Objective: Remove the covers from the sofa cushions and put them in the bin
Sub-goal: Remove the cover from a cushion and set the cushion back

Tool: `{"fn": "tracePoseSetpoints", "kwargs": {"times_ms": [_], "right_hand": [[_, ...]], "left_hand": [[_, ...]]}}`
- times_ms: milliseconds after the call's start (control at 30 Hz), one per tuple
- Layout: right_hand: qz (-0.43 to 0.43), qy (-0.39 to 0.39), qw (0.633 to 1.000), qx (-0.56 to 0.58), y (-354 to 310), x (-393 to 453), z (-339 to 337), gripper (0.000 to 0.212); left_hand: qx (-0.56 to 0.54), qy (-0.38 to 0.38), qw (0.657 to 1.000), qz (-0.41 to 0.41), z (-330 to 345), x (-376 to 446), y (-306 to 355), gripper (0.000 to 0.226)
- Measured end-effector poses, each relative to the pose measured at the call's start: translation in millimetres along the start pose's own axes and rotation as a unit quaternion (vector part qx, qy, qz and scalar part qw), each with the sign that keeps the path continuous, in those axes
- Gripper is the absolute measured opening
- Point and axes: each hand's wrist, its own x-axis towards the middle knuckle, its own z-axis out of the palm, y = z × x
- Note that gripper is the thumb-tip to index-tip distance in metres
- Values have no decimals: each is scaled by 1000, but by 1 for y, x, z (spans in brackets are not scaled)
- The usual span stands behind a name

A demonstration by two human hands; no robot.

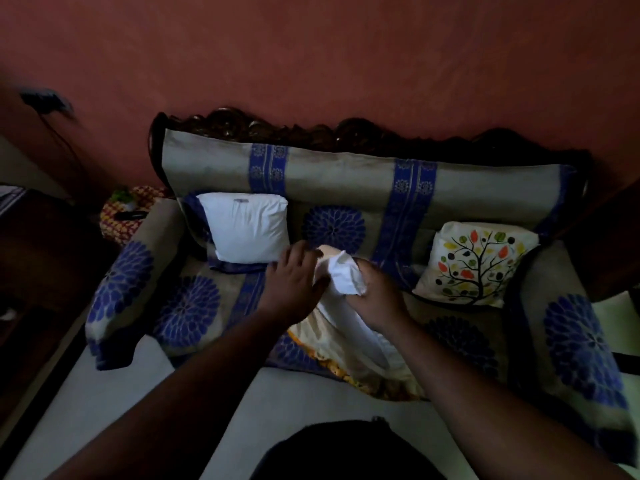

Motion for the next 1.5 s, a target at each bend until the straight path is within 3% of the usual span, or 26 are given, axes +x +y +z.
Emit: {"fn": "tracePoseSetpoints", "kwargs": {"times_ms": [133, 267, 300, 367, 467, 567, 633, 767, 867, 933, 1000, 1100, 1267, 1333, 1400, 1433, 1500], "right_hand": [[-15, -28, 999, 1, 6, 3, -16, 48], [-24, -49, 998, 16, 9, -4, -20, 60], [-20, -51, 998, 18, 8, -6, -21, 63], [-14, -59, 998, 21, 6, -6, -24, 69], [-15, -74, 997, -7, 8, -4, -31, 70], [-30, -87, 995, -44, 8, -2, -35, 62], [-67, -114, 990, -54, 6, 1, -36, 57], [-107, -185, 961, -178, 10, 7, -29, 53], [-59, -248, 901, -351, 21, 0, -19, 65], [-27, -262, 880, -394, 25, -13, -1, 69], [16, -305, 888, -343, 26, -30, 27, 77], [76, -384, 889, -238, 34, -49, 58, 76], [13, -493, 847, -199, 26, -55, 59, 51], [-97, -509, 828, -212, 31, -44, 48, 54], [-55, -508, 843, -171, 42, -37, 38, 47], [-24, -505, 850, -148, 52, -34, 39, 34], [17, -495, 852, -170, 48, -27, 41, 22]], "left_hand": [[-41, -122, 987, 99, 11, -1, -19, 60], [-147, -63, 987, 11, 38, -33, -20, 47], [-150, -55, 987, 23, 47, -44, -17, 39], [-125, -68, 985, 98, 62, -61, -12, 31], [-51, -150, 976, 151, 62, -66, -10, 51], [73, -296, 929, 211, 59, -59, -12, 69], [107, -345, 899, 248, 61, -57, -7, 75], [129, -328, 869, 347, 63, -46, 9, 43], [80, -271, 870, 405, 60, -46, -4, 44], [-39, -254, 892, 373, 56, -44, -15, 34], [-110, -288, 890, 336, 50, -40, -15, 23], [-140, -317, 885, 309, 53, -52, -19, 28], [-245, -295, 898, 217, 48, -84, -32, 22], [-247, -274, 912, 180, 43, -88, -32, 24], [-208, -263, 927, 167, 40, -91, -34, 27], [-179, -260, 932, 179, 42, -94, -36, 28], [-141, -257, 936, 197, 42, -100, -37, 35]]}}
